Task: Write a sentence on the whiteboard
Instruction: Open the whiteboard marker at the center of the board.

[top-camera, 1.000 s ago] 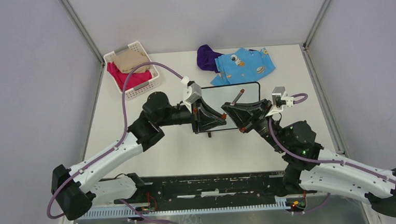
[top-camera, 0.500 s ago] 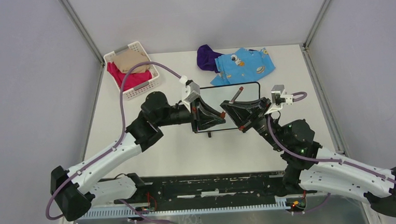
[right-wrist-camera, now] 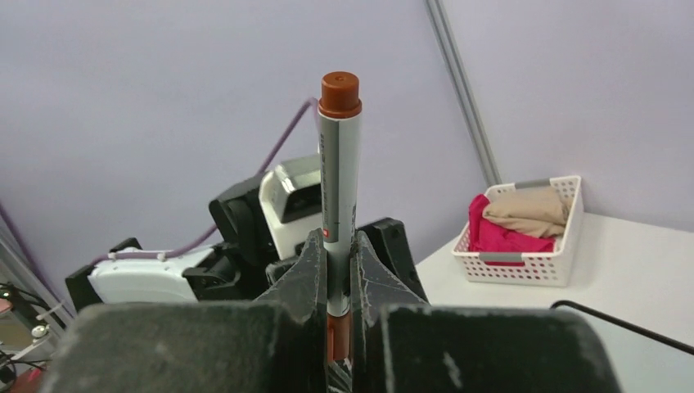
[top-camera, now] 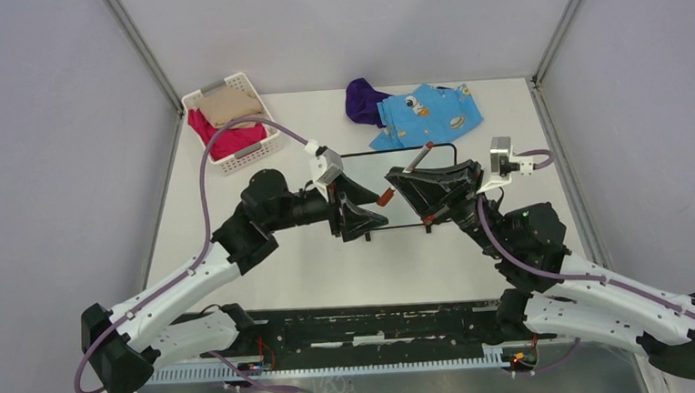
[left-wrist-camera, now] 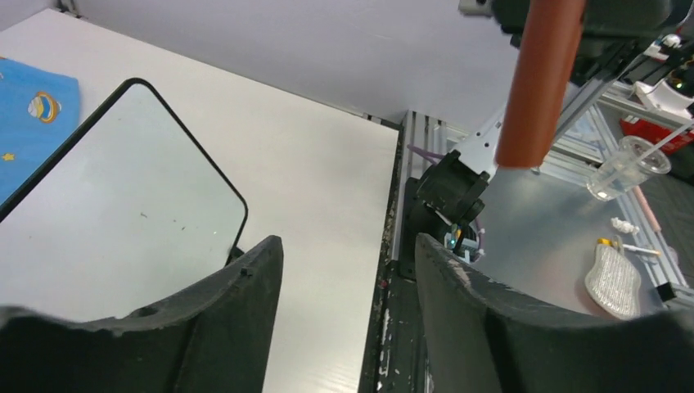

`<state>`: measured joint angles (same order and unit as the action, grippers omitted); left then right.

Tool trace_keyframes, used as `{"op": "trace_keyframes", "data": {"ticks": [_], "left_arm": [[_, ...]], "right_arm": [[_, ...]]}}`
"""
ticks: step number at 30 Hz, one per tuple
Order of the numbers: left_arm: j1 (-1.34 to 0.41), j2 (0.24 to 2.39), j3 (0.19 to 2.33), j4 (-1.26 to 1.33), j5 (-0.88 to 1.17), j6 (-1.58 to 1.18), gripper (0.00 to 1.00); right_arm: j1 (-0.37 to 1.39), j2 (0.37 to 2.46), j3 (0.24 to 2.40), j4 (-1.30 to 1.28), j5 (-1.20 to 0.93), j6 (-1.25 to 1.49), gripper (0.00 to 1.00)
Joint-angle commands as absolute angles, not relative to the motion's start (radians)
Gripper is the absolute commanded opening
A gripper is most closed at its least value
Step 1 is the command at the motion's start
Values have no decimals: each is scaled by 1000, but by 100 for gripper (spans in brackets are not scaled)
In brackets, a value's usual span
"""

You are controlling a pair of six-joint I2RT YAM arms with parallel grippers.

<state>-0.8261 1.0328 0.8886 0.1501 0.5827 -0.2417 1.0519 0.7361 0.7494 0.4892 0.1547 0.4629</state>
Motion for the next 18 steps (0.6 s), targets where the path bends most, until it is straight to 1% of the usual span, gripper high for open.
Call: {"op": "trace_keyframes", "data": {"ticks": [1,3,4,10,12,14,16,17,18], "left_arm": [[-822,971,866,174,540,-195,72],[-822,956,862,177,547,-187,83],[-822,949,858,182,543,-193,98],[-822,862,811,235,483,-205,100],[-822,807,762,315,418,-206,100],[-824,754,690,421,401,-196,100],[-824,732,664,456,455,-175,100],[-824,737,680,437,522,-160,100],[-824,753,724,363,619,-118,100]], "right_arm": [[1056,734,802,527,96,479,0],[1055,737,816,491,83,465,0],[1054,737,820,476,79,457,0],[1056,711,819,428,77,410,0],[1056,712,827,428,43,402,0],[1055,722,848,412,9,389,0],[1055,733,864,403,-35,377,0],[1056,740,871,398,-60,373,0],[1056,749,879,391,-81,368,0]]}}
